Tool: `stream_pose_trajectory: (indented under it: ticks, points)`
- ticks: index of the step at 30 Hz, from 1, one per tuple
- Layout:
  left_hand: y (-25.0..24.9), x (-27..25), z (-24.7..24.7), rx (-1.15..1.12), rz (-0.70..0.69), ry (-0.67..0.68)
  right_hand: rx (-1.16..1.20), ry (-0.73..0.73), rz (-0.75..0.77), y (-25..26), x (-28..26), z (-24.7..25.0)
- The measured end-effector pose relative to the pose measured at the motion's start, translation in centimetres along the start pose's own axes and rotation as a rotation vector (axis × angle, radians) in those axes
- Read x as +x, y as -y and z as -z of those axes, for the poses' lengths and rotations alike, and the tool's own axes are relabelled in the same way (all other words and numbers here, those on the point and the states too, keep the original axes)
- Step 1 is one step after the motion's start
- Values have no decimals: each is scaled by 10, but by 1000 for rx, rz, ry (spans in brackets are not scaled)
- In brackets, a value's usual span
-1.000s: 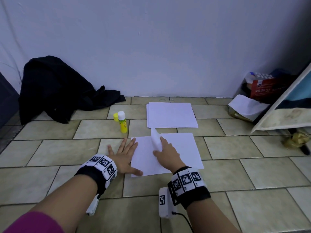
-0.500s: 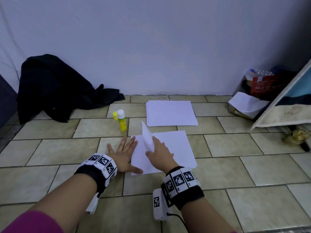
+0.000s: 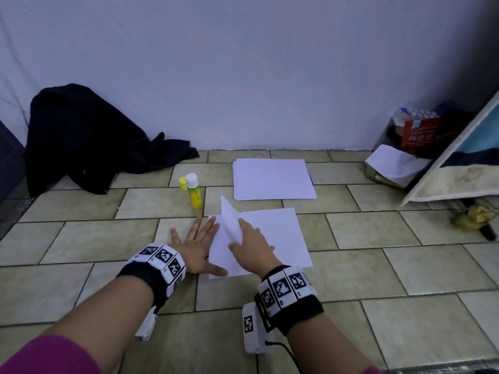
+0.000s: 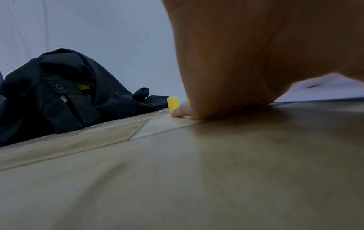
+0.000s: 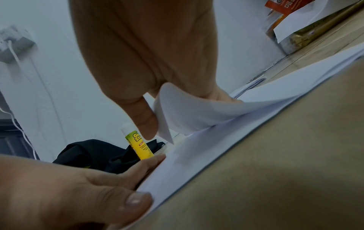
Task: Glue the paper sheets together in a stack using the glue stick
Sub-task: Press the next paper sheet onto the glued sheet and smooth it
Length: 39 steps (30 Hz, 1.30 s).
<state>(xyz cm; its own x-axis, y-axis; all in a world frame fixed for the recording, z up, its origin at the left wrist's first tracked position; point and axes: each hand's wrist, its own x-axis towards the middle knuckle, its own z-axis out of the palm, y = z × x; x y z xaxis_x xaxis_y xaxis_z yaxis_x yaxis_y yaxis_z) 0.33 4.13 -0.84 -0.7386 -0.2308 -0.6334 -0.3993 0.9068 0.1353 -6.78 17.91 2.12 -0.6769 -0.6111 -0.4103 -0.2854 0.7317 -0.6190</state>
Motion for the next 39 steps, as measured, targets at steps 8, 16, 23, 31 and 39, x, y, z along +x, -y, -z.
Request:
stream_pose_trajectory:
  ticks: [8,16,23,31,39]
  points:
    - [1,1,0,-1,-1,4,-16,6,1,1,1,-2]
    - [-1,0,0,-8,2,5,-20,4,18,-1,-1,-2]
    - [-1,0,1,-6,7,9,-25,4,25,-2,-1,0]
    - [0,1,-1,-10,0,-1,4,24,31,-6,2,0]
    - [1,-3,1,-52,-10,-4,84,-3,50,-10,7,-3]
